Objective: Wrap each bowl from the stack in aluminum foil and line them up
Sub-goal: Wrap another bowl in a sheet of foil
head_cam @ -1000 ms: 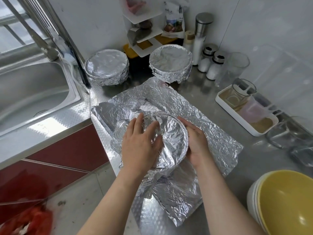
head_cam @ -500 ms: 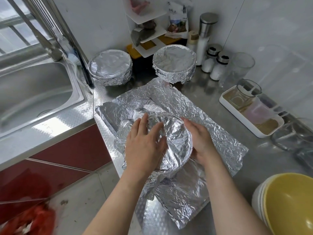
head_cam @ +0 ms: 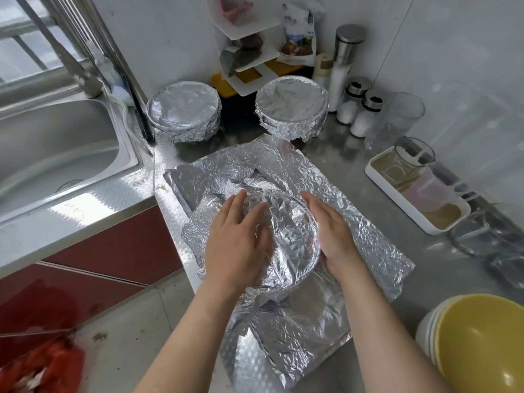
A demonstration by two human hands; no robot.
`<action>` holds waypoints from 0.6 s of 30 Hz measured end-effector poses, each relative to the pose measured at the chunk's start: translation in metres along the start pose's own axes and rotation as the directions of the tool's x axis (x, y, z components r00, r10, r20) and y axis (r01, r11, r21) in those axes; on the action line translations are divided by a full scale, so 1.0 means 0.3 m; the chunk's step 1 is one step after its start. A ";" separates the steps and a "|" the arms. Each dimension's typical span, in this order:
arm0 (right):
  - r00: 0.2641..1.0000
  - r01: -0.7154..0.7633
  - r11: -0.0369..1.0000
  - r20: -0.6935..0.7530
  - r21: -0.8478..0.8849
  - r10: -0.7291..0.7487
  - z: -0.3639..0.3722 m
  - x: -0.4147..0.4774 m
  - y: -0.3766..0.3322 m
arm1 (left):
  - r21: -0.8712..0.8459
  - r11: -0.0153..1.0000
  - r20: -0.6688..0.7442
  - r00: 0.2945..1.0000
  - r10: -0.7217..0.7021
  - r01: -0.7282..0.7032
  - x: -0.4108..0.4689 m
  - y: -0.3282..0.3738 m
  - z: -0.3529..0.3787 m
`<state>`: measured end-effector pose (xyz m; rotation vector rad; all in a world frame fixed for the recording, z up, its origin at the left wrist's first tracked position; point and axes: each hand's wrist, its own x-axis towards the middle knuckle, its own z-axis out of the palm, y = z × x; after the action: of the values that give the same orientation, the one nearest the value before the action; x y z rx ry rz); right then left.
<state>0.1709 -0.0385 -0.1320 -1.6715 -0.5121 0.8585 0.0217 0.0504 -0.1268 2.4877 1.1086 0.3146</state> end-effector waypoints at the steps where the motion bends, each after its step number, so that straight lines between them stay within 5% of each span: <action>1: 1.000 -0.019 1.000 -0.021 0.008 0.019 -0.009 0.004 -0.003 | -0.054 0.998 -0.035 0.999 -0.031 0.029 0.000 -0.004 -0.001; 4: 0.997 -0.078 0.996 0.001 -0.033 0.078 -0.026 0.033 -0.031 | -0.174 0.976 -0.150 0.976 -0.156 0.129 -0.009 -0.007 -0.003; 9: 0.995 -0.081 0.983 0.042 -0.168 0.089 0.025 0.035 -0.057 | -0.305 0.938 -0.109 0.972 -0.208 0.167 -0.035 0.019 0.018; 14: 0.982 -0.130 0.987 -0.146 -0.091 0.116 0.049 -0.027 -0.052 | -0.494 0.862 -0.128 0.971 -0.201 0.113 -0.019 0.007 -0.030; 18: 0.934 -0.136 0.990 -0.327 0.040 0.141 0.057 -0.123 -0.045 | -0.475 0.880 -0.101 0.995 -0.023 -0.028 0.026 0.004 -0.080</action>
<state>0.1357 -0.0502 -0.1108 -1.8071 -0.1573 0.6608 0.0191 0.0618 -0.1044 2.0510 0.9277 0.6413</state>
